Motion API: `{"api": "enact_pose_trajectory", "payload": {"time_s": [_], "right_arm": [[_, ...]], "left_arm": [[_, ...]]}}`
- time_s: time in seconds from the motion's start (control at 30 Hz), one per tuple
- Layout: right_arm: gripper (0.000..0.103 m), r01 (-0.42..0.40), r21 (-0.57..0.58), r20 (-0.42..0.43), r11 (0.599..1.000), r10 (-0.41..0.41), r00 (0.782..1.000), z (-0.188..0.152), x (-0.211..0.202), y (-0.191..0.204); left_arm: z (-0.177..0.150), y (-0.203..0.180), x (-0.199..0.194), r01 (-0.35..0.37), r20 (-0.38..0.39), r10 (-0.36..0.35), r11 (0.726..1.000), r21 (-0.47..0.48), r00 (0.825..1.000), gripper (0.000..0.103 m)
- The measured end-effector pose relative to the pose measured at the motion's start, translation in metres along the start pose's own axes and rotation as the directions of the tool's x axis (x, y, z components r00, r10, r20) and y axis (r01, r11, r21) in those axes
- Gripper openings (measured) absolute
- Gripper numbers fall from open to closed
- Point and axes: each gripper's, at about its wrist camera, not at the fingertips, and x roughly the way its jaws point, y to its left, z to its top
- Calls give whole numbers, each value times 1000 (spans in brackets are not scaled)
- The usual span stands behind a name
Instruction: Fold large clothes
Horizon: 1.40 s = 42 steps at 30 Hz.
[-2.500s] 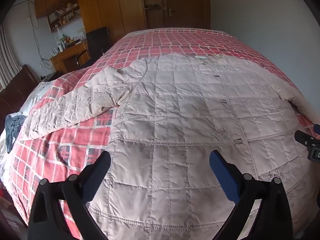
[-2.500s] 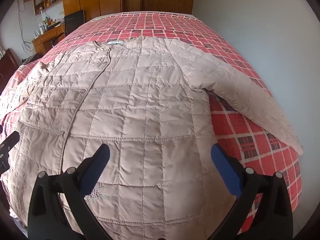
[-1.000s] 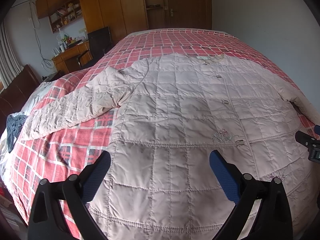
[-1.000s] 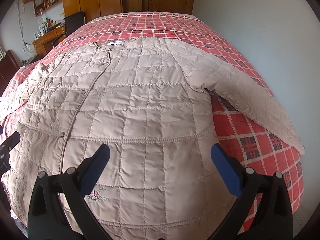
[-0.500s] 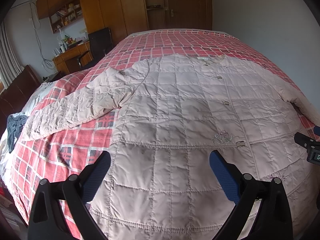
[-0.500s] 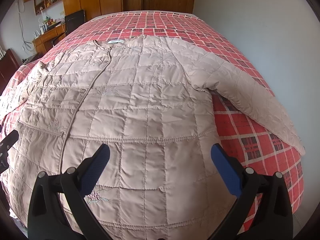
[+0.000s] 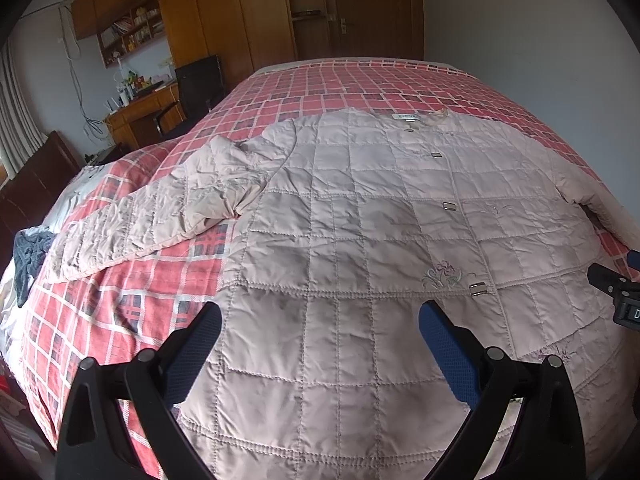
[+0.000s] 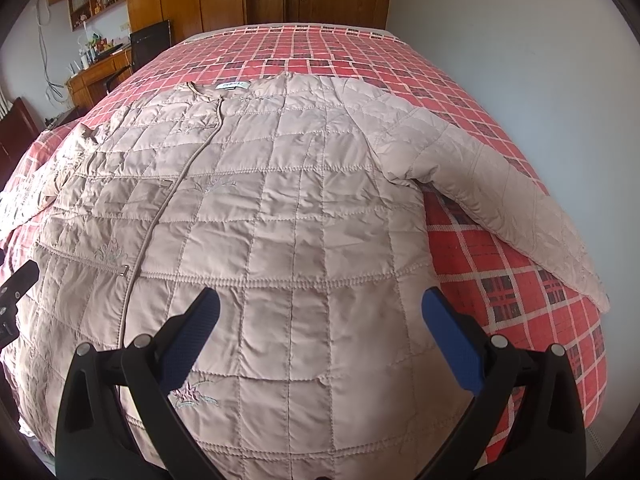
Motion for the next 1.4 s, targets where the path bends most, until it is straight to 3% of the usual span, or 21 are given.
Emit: {"api": "enact_pose_trajectory", "payload": {"time_s": [0.7,0.8,0.9,1.07,1.23,1.4], "right_arm": [[100,1,7,16,1000,-1,1000,3,-1,-6],[100,-17,27,35,999,16,999,4,-2,-15],[100,-48,91,-3,995,48,999,5,4,-41],[100,-87,381,-121,921,143,982,2,27,-137],[100,0,590,-193,807,142,971,-12,52,-232],[100,-56,692,-141,720,211,967,-14,64,-282]], "left_arm": [[1,0,2,5,-3,-5,1000,-3,1000,99],[2,1,5,34,-11,-34,999,-11,999,99],[4,6,10,71,-23,-72,997,-38,997,99],[3,14,18,66,-30,-68,996,-65,997,99],[2,15,21,66,-28,-68,996,-61,997,99],[5,10,21,72,-19,-73,996,-45,997,99]]}}
